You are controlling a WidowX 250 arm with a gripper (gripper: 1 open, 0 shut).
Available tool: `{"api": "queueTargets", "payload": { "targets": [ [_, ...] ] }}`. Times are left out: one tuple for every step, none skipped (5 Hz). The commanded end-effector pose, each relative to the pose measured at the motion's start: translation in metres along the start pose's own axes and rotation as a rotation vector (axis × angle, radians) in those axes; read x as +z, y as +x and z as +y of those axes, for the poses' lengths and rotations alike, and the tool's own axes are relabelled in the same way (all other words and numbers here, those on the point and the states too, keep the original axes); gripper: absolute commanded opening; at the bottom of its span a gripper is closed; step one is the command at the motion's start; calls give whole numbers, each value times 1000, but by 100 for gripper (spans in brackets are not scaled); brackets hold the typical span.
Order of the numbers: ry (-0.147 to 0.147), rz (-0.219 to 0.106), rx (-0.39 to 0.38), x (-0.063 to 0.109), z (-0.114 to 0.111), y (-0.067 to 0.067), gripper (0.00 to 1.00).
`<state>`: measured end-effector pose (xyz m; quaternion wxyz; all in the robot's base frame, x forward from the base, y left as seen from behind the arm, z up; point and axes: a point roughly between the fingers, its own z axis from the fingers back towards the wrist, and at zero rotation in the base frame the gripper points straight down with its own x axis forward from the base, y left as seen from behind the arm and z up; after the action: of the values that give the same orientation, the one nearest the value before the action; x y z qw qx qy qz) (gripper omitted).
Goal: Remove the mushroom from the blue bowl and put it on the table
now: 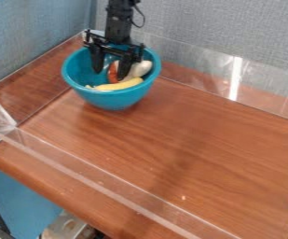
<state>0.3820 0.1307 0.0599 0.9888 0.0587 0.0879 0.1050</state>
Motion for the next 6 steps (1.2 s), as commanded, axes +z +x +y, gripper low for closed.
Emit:
{"api": "queueTargets", "payload": {
  "targets": [
    [2,-56,25,16,-3,4,0],
    [-9,-34,54,7,-3,3,100],
    [-23,-16,84,7,-8,4,100],
    [-27,-7,118,7,-14,7,0],
    [-34,-1,149,8,-20,9,0],
    [-34,-6,88,11,-28,2,0]
  ]
}}
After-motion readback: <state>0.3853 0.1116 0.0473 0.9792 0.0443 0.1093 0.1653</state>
